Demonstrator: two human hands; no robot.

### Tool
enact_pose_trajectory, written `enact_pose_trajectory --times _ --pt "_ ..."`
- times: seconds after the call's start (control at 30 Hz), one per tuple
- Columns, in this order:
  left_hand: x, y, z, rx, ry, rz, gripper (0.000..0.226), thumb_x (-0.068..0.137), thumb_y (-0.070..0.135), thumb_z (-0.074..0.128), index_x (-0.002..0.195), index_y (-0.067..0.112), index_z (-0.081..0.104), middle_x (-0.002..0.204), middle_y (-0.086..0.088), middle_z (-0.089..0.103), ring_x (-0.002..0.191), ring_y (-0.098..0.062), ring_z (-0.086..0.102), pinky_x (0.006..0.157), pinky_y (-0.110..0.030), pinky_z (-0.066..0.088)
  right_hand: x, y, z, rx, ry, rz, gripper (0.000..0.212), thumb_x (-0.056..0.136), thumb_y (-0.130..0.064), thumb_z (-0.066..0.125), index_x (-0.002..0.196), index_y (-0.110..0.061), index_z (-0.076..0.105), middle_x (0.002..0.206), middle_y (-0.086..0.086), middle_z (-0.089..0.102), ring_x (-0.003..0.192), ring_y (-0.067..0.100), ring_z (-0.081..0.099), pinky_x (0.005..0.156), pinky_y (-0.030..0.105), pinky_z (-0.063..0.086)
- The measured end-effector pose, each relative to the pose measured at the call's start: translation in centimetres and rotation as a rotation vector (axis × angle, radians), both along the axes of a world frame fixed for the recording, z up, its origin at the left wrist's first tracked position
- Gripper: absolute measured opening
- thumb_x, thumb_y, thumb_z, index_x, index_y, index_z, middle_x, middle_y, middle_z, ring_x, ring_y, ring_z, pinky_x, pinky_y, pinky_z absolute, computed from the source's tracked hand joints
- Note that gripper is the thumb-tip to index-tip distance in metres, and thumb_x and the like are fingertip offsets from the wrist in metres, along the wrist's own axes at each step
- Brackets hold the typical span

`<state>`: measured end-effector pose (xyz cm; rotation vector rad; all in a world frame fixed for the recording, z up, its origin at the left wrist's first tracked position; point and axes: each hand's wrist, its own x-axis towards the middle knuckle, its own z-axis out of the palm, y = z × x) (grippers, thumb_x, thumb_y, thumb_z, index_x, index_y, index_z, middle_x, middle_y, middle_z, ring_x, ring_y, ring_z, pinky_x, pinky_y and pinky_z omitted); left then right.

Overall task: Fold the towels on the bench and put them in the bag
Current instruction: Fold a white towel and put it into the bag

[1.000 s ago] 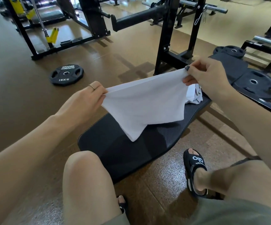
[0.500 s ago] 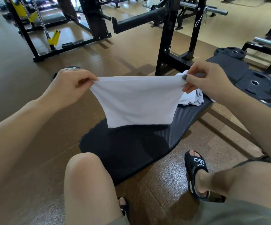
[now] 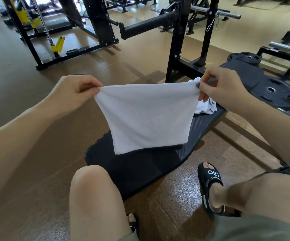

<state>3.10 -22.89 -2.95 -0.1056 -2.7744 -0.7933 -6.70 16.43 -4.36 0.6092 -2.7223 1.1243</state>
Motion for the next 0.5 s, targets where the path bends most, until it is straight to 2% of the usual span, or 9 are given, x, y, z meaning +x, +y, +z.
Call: enact_pose_trajectory --times 0.1,0.3,0.43,0.5 --pt "0.17 0.03 0.02 -0.059 0.036 0.012 0.016 0.098 0.015 0.066 0.105 0.026 0.073 0.097 0.013 0.072 0.092 0.003 0.067 0.084 -0.017 0.050 0.05 0.04 -0.02 -0.028 -0.007 0.017 0.013 0.100 -0.010 0.061 0.088 -0.008 0.055 0.074 0.007 0.072 0.059 0.010 0.071 0.054 0.009 0.045" --pt "0.47 0.23 0.10 -0.164 0.096 -0.018 0.016 0.097 0.008 0.066 0.103 0.022 0.073 0.096 0.003 0.072 0.089 -0.010 0.068 0.082 -0.004 0.045 0.38 -0.02 -0.16 -0.012 -0.002 0.024 0.012 0.101 -0.009 0.059 0.093 -0.001 0.055 0.077 0.009 0.070 0.047 -0.001 0.063 0.046 0.006 0.038" --pt "0.51 0.08 0.00 -0.208 0.119 -0.034 0.014 0.097 0.006 0.065 0.105 0.015 0.072 0.095 0.002 0.071 0.089 -0.012 0.067 0.080 0.002 0.042 0.08 -0.03 -0.52 -0.008 0.012 0.040 0.002 0.101 -0.007 0.055 0.102 -0.009 0.055 0.081 0.004 0.069 0.056 0.007 0.070 0.049 0.009 0.041" --pt "0.42 -0.24 -0.07 -0.216 0.115 -0.041 0.015 0.097 0.006 0.064 0.109 0.014 0.069 0.098 0.002 0.070 0.090 -0.012 0.067 0.080 0.001 0.043 -0.25 -0.12 -0.71 0.002 0.029 0.049 0.011 0.101 -0.005 0.053 0.107 -0.010 0.061 0.078 0.001 0.070 0.058 0.009 0.071 0.053 0.008 0.043"
